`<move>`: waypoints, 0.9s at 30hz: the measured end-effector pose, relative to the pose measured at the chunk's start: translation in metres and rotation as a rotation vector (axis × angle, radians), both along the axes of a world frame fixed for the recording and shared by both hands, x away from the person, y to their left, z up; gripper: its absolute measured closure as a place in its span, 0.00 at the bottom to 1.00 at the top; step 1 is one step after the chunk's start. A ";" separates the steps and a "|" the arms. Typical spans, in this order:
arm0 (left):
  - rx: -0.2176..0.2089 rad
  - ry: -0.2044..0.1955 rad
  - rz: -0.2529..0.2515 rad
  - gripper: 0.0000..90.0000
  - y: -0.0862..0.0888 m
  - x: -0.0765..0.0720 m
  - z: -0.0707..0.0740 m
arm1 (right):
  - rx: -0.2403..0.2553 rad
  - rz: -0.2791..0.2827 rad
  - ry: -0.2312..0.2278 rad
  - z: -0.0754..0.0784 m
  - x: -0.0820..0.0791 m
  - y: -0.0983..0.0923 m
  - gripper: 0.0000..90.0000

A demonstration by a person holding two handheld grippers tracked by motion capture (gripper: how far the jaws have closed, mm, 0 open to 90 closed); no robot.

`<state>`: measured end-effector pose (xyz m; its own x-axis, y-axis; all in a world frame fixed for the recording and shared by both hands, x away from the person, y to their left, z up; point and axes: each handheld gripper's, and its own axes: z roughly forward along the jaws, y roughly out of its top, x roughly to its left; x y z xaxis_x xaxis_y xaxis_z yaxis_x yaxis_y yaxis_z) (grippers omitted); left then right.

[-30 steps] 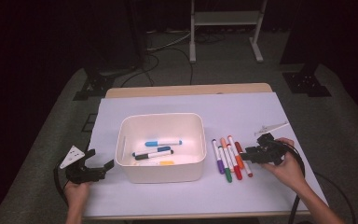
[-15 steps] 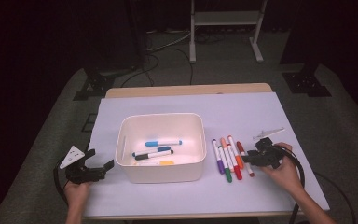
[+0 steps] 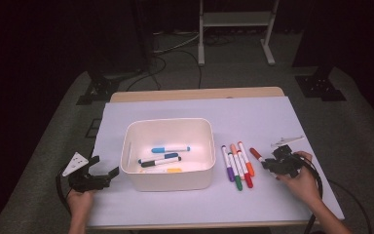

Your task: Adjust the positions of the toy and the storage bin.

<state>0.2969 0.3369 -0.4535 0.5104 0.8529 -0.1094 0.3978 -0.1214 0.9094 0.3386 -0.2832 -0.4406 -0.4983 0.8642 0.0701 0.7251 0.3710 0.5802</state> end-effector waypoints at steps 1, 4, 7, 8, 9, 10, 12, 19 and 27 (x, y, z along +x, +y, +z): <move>0.000 0.000 0.000 0.00 0.000 0.000 0.000 | 0.002 -0.003 0.005 0.000 0.000 0.000 0.84; -0.001 0.002 0.000 0.00 0.000 0.000 0.000 | 0.024 -0.005 0.016 0.002 0.000 -0.003 0.84; -0.001 0.002 -0.001 0.00 0.000 0.000 0.000 | 0.078 -0.007 0.025 0.009 -0.002 -0.006 0.84; 0.000 0.003 -0.001 0.00 0.000 0.000 0.000 | 0.104 -0.007 0.026 0.013 -0.003 -0.006 0.84; -0.001 0.004 -0.001 0.00 0.000 0.000 0.000 | 0.111 -0.001 0.022 0.017 -0.004 -0.006 0.84; -0.001 0.004 -0.001 0.00 0.000 0.000 0.000 | 0.117 0.005 0.023 0.022 -0.006 -0.005 0.84; 0.001 0.002 -0.002 0.00 0.000 0.000 0.000 | 0.145 0.030 0.018 0.031 -0.008 -0.002 0.84; 0.001 0.002 -0.001 0.00 0.000 0.000 0.000 | 0.194 0.118 -0.008 0.070 -0.018 0.019 0.84; 0.000 0.003 -0.002 0.00 0.000 0.000 0.000 | 0.225 0.233 -0.025 0.112 -0.021 0.049 0.84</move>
<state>0.2973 0.3370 -0.4535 0.5120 0.8518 -0.1109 0.4003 -0.1224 0.9082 0.3173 -0.2341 -0.3282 -0.6850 0.6908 0.2314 0.6201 0.3861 0.6829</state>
